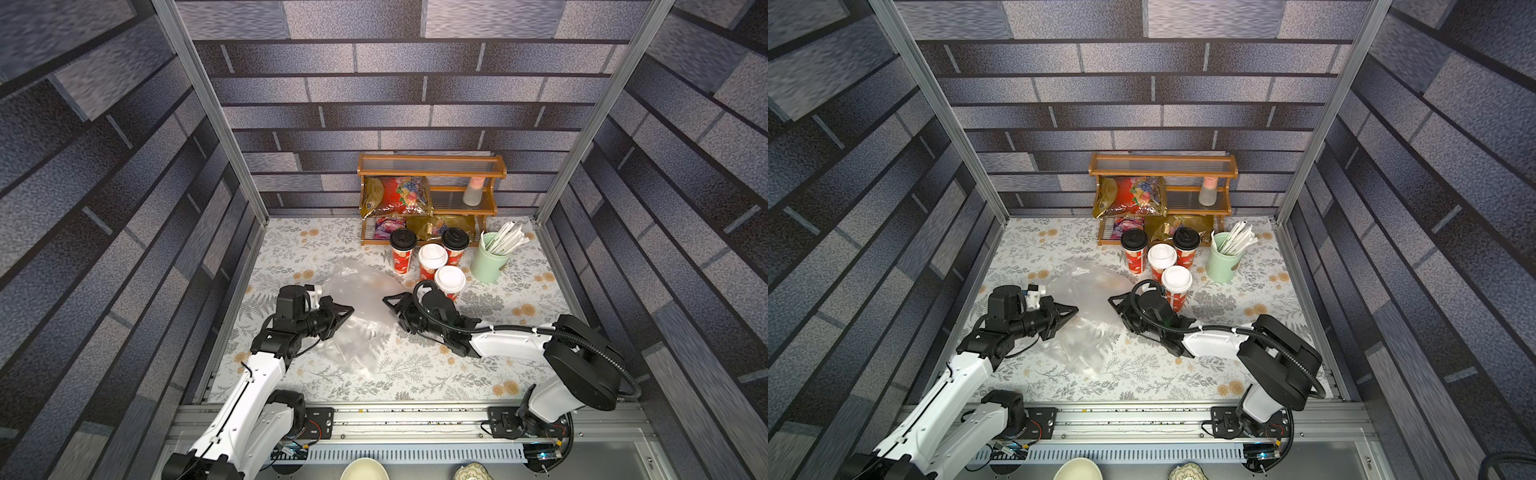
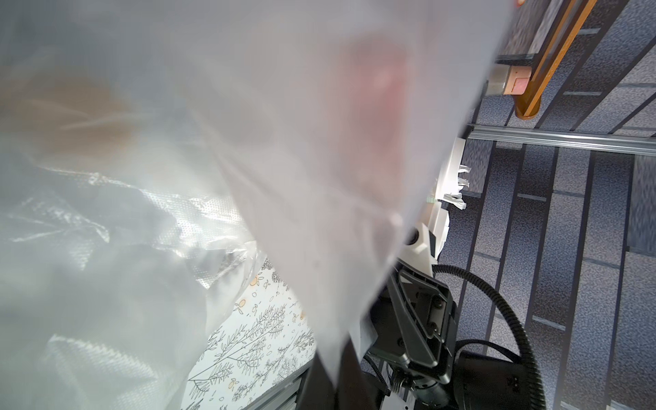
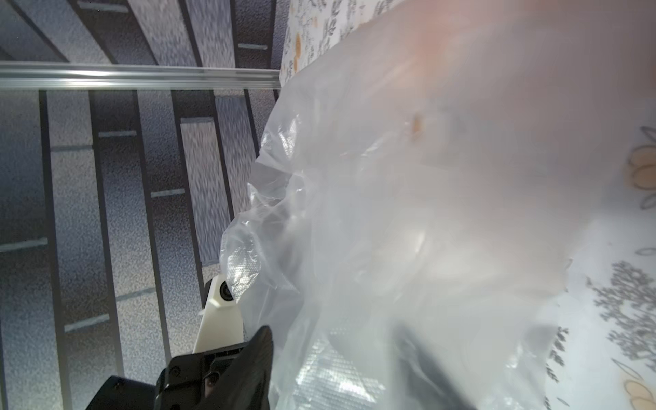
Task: Pack milk tea into plastic carrier bags
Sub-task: Pick up the plastic carrier bag, then move the plastic carrier bag to the center of the board.
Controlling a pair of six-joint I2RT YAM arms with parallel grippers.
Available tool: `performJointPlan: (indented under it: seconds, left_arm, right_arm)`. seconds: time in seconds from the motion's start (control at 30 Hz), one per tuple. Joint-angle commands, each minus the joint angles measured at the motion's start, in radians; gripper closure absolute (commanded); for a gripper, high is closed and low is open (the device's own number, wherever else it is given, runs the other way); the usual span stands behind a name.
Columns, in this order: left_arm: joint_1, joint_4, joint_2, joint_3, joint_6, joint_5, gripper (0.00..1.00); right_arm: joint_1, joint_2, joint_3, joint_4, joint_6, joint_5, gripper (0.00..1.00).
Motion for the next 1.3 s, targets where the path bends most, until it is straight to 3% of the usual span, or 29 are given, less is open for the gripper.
performJointPlan:
  seconds: [0.0, 0.07, 0.13, 0.3, 0.37, 0.53, 0.7, 0.97, 1.07, 1.27]
  left_arm:
    - [0.018, -0.003, -0.025, -0.012, -0.016, 0.032, 1.00]
    - [0.023, -0.007, -0.032, -0.010, -0.016, 0.034, 1.00]
    - [0.025, -0.028, -0.036, 0.003, -0.001, 0.032, 0.94]
    - [0.020, -0.188, -0.058, 0.094, 0.101, -0.010, 0.36]
    - [0.008, -0.258, -0.059, 0.146, 0.155, -0.026, 0.26]
    - [-0.106, -0.400, -0.022, 0.285, 0.273, -0.107, 0.22]
    - [-0.330, -0.474, 0.060, 0.381, 0.322, -0.245, 0.23]
    - [-0.632, -0.548, 0.188, 0.384, 0.323, -0.381, 0.24]
    - [-0.700, -0.522, 0.247, 0.334, 0.299, -0.386, 0.23]
    - [-0.731, -0.475, 0.386, 0.270, 0.345, -0.336, 0.21]
  right_arm:
    - [0.008, -0.025, 0.044, 0.003, -0.010, 0.030, 0.66]
    - [0.008, -0.022, 0.068, -0.024, -0.023, 0.015, 0.85]
    - [0.008, -0.025, 0.082, -0.046, -0.041, 0.008, 0.99]
    - [0.005, -0.094, 0.154, -0.205, -0.168, 0.028, 1.00]
    - [0.006, -0.134, 0.207, -0.313, -0.251, 0.043, 1.00]
    - [0.006, -0.239, 0.380, -0.597, -0.467, 0.118, 1.00]
    - [0.005, -0.327, 0.545, -0.810, -0.656, 0.191, 1.00]
    - [0.006, -0.465, 0.734, -1.101, -0.852, 0.401, 1.00]
    - [0.006, -0.508, 0.762, -1.157, -0.893, 0.463, 1.00]
    - [0.006, -0.554, 0.760, -1.197, -0.915, 0.511, 1.00]
